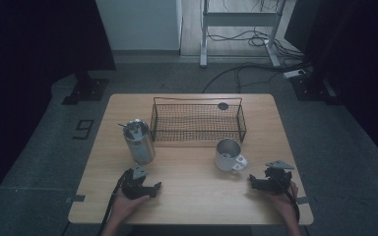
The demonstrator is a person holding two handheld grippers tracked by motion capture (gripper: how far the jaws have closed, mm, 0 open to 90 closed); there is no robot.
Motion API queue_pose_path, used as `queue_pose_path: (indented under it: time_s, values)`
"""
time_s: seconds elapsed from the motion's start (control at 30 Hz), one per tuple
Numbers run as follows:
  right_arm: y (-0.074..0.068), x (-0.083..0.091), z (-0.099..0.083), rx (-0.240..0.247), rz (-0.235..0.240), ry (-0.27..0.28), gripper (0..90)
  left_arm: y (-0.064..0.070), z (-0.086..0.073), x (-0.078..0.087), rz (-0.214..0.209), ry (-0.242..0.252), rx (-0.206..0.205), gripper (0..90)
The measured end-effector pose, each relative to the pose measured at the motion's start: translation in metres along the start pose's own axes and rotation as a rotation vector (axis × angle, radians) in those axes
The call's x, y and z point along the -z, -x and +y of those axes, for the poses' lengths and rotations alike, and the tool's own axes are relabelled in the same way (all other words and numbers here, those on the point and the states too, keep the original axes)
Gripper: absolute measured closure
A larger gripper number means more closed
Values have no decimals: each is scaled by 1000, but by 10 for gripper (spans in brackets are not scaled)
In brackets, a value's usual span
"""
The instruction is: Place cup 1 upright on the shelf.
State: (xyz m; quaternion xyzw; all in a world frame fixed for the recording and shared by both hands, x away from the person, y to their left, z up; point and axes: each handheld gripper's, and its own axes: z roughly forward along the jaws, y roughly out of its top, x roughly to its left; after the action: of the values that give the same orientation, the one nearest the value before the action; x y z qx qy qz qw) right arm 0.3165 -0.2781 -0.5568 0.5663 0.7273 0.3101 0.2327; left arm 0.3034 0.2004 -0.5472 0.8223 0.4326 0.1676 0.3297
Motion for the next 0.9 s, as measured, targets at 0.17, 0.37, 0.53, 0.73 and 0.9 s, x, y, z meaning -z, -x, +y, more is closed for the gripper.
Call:
queue_pose_path:
  time_s: [0.17,0.37,0.53,0.73,0.9]
  values:
    - [0,2,-1,-3,-3,5,14,0,0,0,0,0,0,157]
    - [0,4,-3,-11,-11,6,21,0,0,0,-2,-2,-4,149]
    - [2,6,-5,-9,-9,9,23,-1,1,-1,-3,-3,-3,143]
    - [2,7,-6,-13,-14,10,25,-1,2,-1,-1,-8,-2,141]
    - [1,7,-7,-15,-15,10,25,0,2,-2,4,-4,3,141]
